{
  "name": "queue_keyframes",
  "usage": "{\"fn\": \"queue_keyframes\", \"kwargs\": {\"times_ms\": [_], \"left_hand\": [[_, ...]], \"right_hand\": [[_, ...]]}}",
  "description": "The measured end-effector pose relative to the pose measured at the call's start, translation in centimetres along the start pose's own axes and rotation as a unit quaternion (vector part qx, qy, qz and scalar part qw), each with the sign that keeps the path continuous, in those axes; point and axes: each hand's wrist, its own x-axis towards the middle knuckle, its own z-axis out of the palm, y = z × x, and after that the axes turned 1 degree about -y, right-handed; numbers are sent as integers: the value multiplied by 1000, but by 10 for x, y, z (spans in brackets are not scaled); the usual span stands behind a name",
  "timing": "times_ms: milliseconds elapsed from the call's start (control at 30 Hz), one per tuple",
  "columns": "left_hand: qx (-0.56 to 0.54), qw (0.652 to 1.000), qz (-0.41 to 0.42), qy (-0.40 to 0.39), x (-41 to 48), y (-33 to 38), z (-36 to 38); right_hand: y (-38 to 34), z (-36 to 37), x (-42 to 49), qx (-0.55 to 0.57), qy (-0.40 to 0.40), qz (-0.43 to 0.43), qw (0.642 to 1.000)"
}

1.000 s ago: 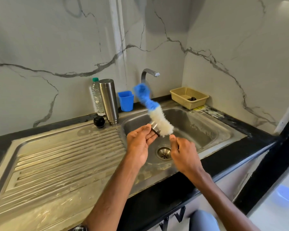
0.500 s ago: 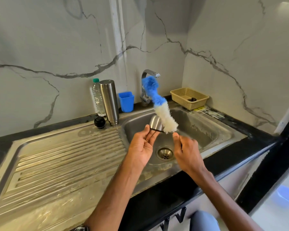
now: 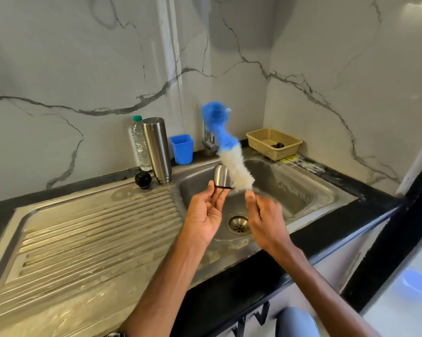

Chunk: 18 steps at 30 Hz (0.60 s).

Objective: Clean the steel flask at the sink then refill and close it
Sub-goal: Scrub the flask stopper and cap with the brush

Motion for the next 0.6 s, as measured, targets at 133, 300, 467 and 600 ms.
{"fn": "queue_keyframes", "kwargs": {"times_ms": [133,300,467,600], "left_hand": [[0,1000,-3,0,0,-4,-2],[11,1000,-5,-21,3,-1,-3],[19,999,-2,-26,-1,-5,-4],[13,999,13,-45,0,5,-3]], "right_hand": [[-2,-1,5,14,26,38,999],[-12,4,0,39,-17,17,999],[-7,1,12,96,33,103,989],[-8,9,-5,147,-3,107,983]]}}
